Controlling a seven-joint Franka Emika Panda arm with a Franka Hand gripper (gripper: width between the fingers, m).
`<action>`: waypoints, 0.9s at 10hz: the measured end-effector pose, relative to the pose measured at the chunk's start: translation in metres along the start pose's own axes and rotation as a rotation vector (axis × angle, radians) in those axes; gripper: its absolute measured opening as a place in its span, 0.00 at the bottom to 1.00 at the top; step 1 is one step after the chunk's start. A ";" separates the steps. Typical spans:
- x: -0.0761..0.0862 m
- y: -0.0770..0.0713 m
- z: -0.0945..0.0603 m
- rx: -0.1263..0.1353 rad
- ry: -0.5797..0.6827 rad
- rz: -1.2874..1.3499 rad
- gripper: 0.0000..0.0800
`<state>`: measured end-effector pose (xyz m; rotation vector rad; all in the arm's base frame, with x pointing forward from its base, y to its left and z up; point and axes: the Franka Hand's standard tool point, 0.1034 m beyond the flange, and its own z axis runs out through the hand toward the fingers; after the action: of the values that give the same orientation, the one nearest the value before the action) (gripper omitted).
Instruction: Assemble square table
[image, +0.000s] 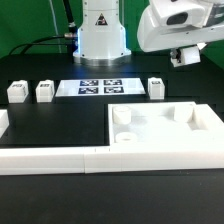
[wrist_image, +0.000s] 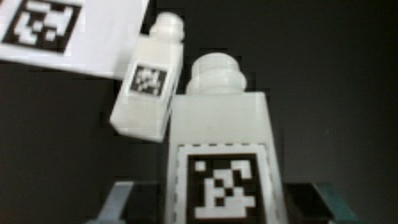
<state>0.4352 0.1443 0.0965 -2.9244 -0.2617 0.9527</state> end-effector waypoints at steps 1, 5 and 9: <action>0.019 0.010 -0.008 0.010 0.053 -0.010 0.36; 0.060 0.045 -0.089 -0.033 0.324 -0.114 0.36; 0.066 0.050 -0.087 -0.052 0.578 -0.103 0.36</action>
Offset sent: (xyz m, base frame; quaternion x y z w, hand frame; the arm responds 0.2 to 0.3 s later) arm 0.1000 -0.0478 0.0652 -0.1025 0.0941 -0.1387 0.9805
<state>0.5459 0.1068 0.1230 -3.0316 -0.3958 0.0672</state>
